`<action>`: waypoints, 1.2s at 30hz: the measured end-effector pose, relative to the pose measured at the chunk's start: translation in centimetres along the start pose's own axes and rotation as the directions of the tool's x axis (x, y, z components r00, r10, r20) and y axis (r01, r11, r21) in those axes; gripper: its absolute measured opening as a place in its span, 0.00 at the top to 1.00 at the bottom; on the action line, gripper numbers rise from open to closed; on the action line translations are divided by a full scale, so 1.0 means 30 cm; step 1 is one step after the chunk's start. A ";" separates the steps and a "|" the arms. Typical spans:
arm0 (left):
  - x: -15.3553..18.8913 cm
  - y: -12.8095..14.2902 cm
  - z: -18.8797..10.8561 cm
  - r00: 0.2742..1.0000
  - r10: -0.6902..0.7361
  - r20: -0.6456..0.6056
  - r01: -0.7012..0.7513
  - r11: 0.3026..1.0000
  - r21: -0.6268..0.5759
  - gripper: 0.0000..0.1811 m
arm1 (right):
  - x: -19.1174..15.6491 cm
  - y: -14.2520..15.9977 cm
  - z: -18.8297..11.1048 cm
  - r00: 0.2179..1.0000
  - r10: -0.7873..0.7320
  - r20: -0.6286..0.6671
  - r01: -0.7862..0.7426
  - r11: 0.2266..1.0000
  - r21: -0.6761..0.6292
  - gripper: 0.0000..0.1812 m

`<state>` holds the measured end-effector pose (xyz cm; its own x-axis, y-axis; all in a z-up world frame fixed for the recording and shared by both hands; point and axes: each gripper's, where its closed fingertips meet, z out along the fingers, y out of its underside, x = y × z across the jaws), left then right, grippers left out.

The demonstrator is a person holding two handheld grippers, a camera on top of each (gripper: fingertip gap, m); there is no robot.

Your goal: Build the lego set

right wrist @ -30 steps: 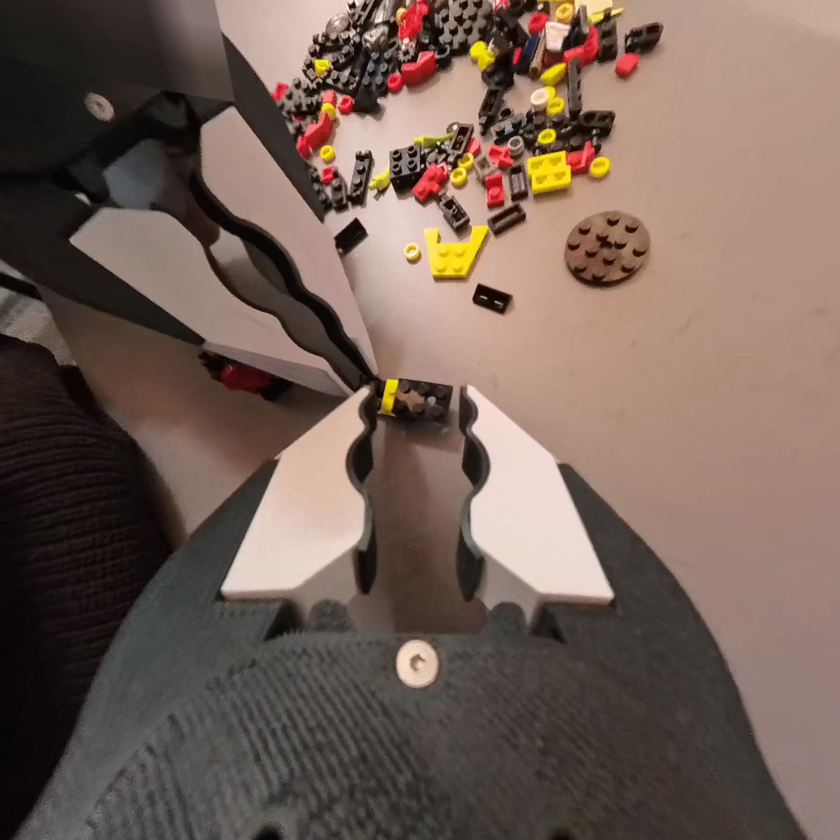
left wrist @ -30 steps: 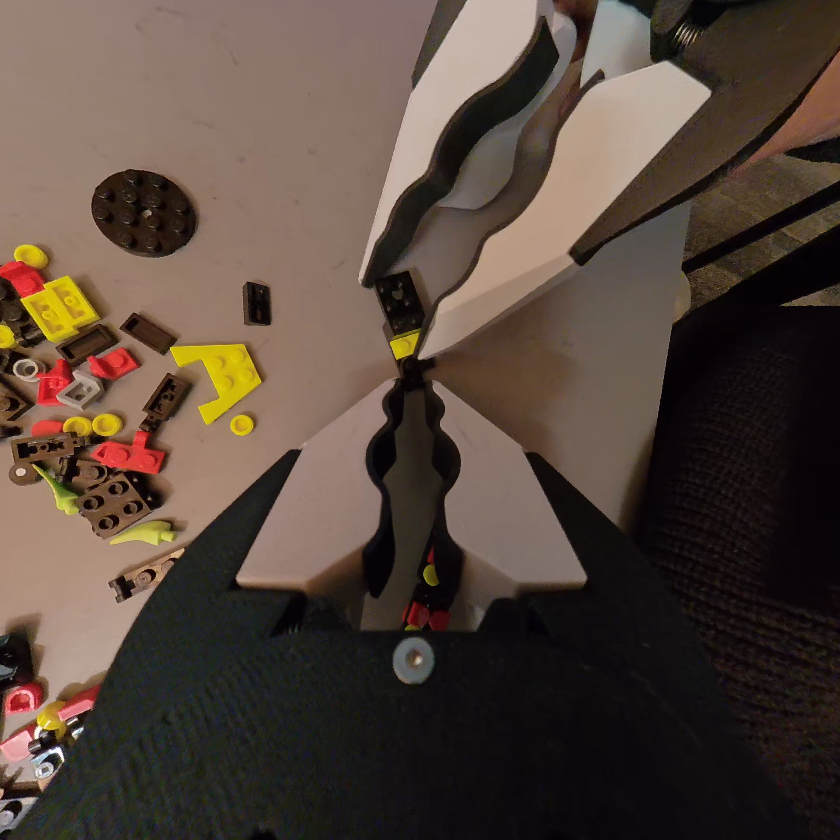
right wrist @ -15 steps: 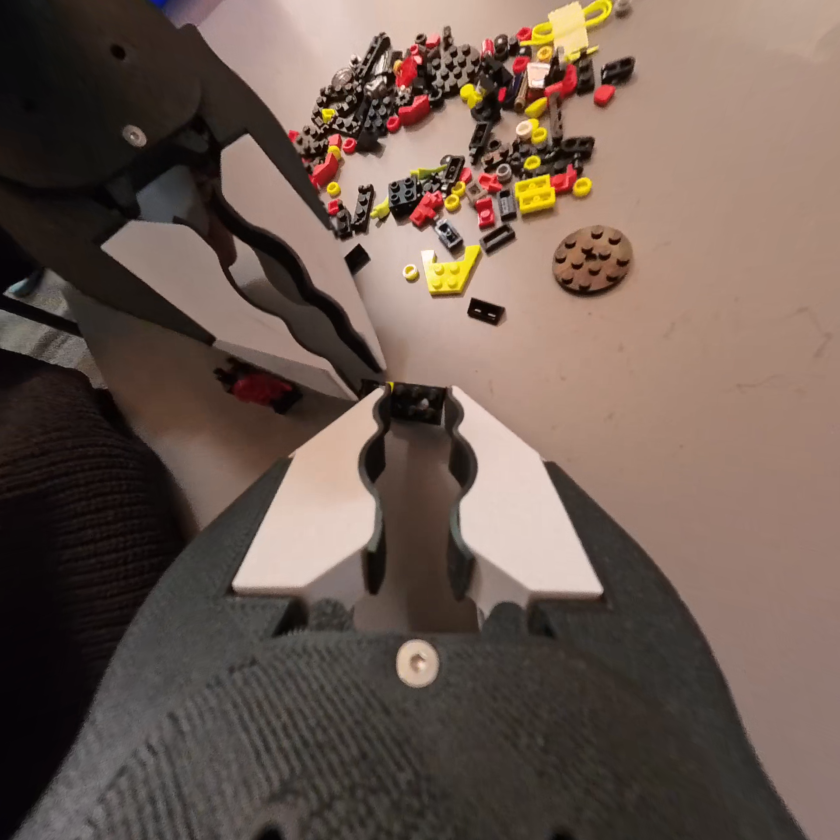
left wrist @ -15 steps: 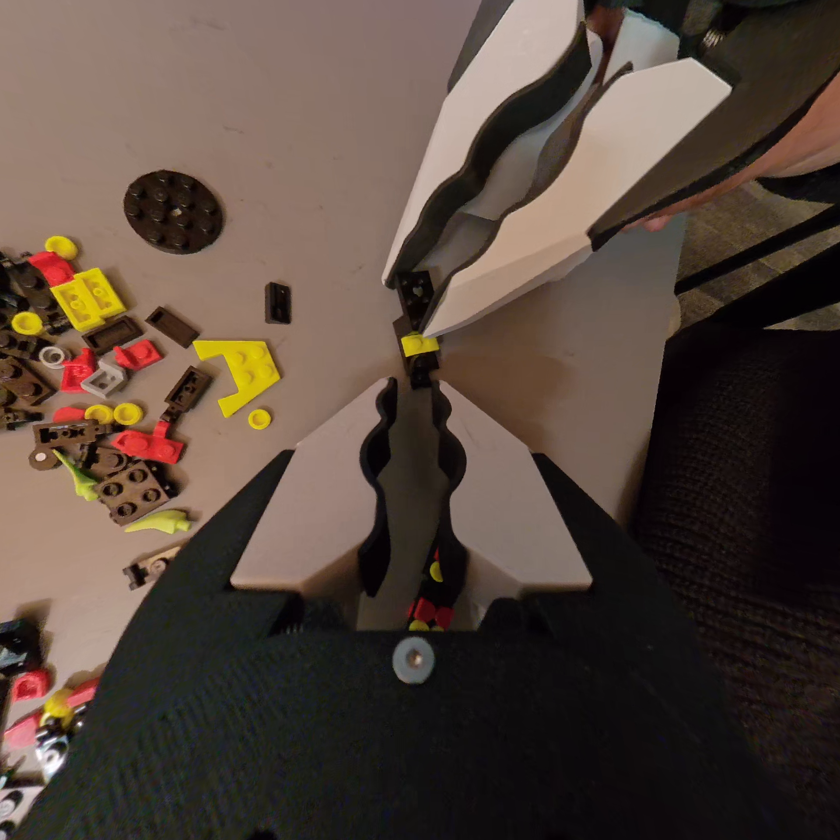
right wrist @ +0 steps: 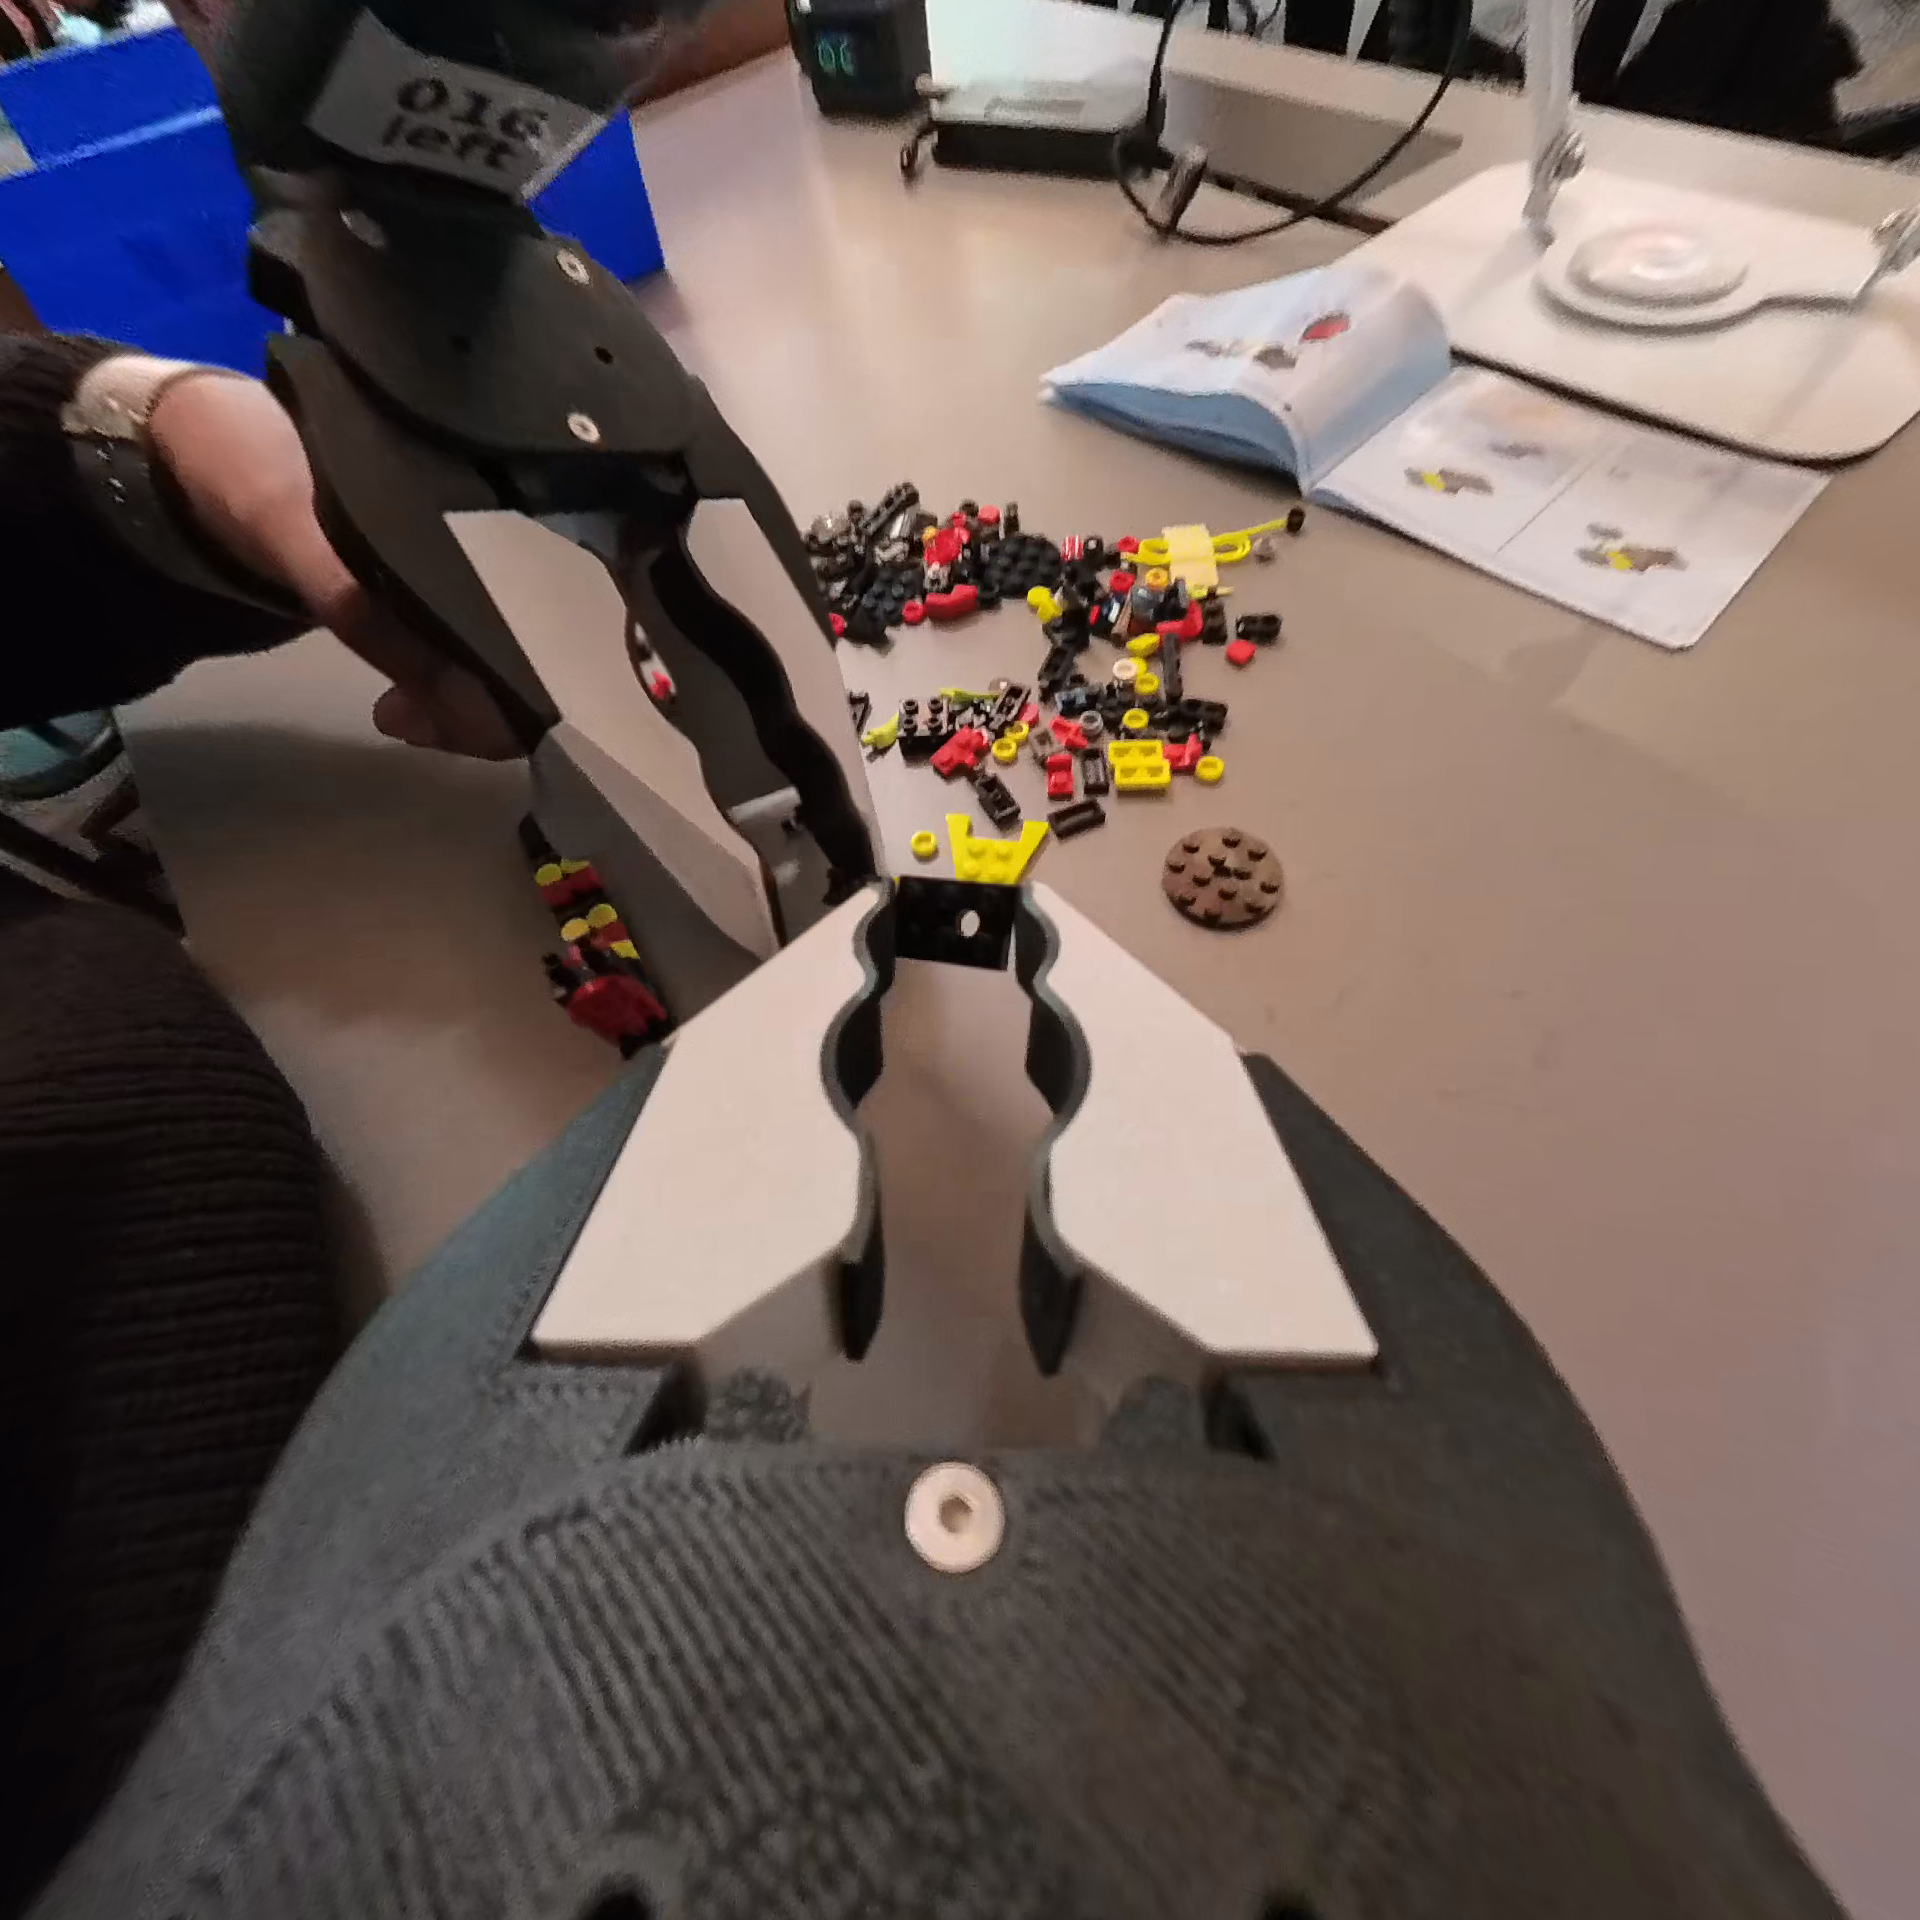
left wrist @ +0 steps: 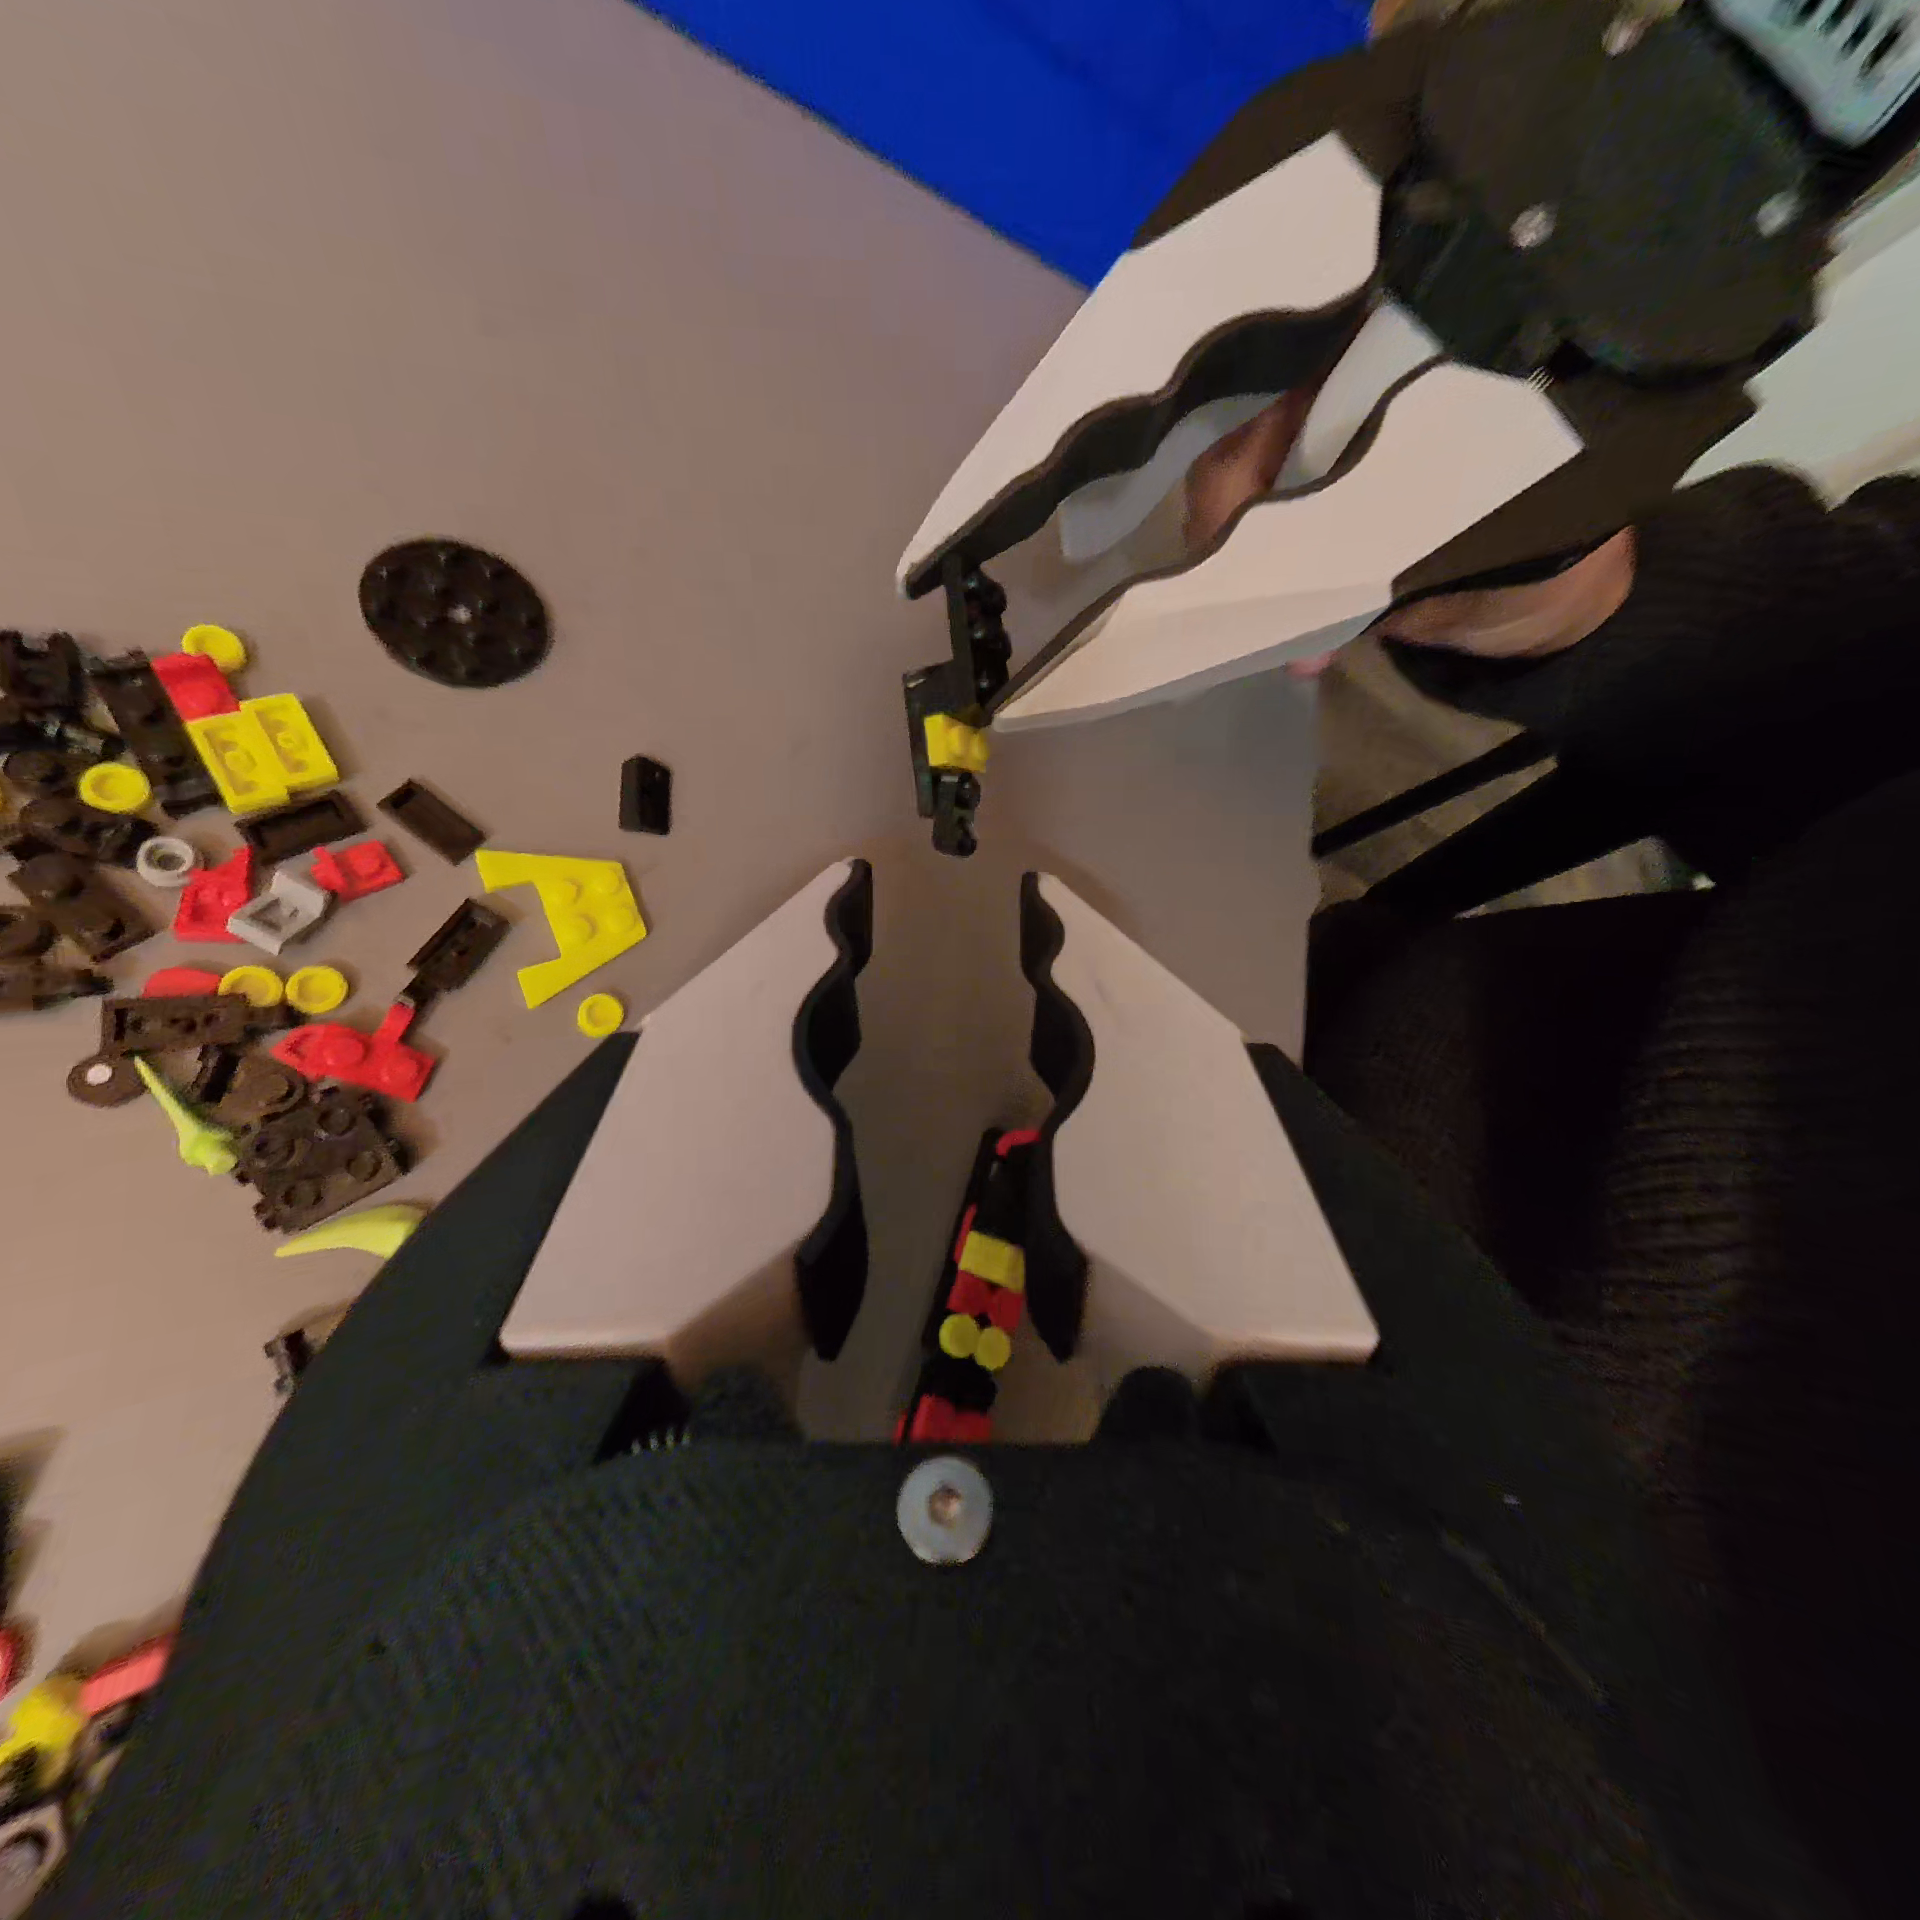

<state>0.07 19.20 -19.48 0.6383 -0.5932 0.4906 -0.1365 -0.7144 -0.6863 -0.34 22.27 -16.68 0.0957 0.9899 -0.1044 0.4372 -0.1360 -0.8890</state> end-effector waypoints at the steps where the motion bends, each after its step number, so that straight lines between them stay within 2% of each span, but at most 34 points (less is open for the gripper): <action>1: 0.008 -0.016 -0.004 1.000 -0.009 -0.019 0.009 0.999 0.031 0.85 | -0.001 -0.014 -0.005 1.000 -0.009 -0.002 0.010 1.000 0.024 0.88; 4: 0.026 -0.062 -0.023 0.997 -0.036 -0.068 0.043 0.993 0.113 0.85 | -0.008 -0.059 -0.025 0.999 -0.041 -0.007 0.041 0.994 0.099 0.88; 8: 0.034 -0.097 -0.048 0.993 -0.055 -0.105 0.073 0.982 0.177 0.91 | -0.020 -0.090 -0.040 0.997 -0.077 -0.014 0.078 0.985 0.152 0.88; 10: 0.034 -0.108 -0.057 0.992 -0.056 -0.110 0.078 0.977 0.198 0.97 | -0.023 -0.097 -0.043 0.996 -0.083 -0.018 0.085 0.983 0.165 0.89; 13: 0.024 -0.126 -0.076 0.995 -0.035 -0.094 0.057 0.970 0.238 0.98 | -0.023 -0.112 -0.057 0.997 -0.071 -0.010 0.071 0.978 0.195 0.94; 21: 0.032 -0.123 -0.082 0.996 0.071 -0.046 -0.058 0.968 0.244 0.98 | -0.028 -0.102 -0.061 0.998 -0.052 0.030 0.046 0.982 0.186 0.93; 30: 0.036 -0.102 -0.067 0.990 0.139 -0.011 -0.134 0.969 0.208 0.98 | -0.063 -0.060 -0.035 0.992 0.000 0.128 -0.015 0.993 0.117 0.80; 36: 0.042 -0.084 -0.059 0.984 0.180 -0.007 -0.176 0.968 0.180 0.98 | -0.095 -0.033 -0.025 0.977 0.035 0.211 -0.049 0.997 0.062 0.86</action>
<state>-0.11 19.60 -16.18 0.5982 -0.7147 0.3624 -0.1079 -0.5200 -0.8473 -0.39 19.55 -15.16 -0.0799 0.9706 -0.2272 0.3756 -0.1818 -0.9088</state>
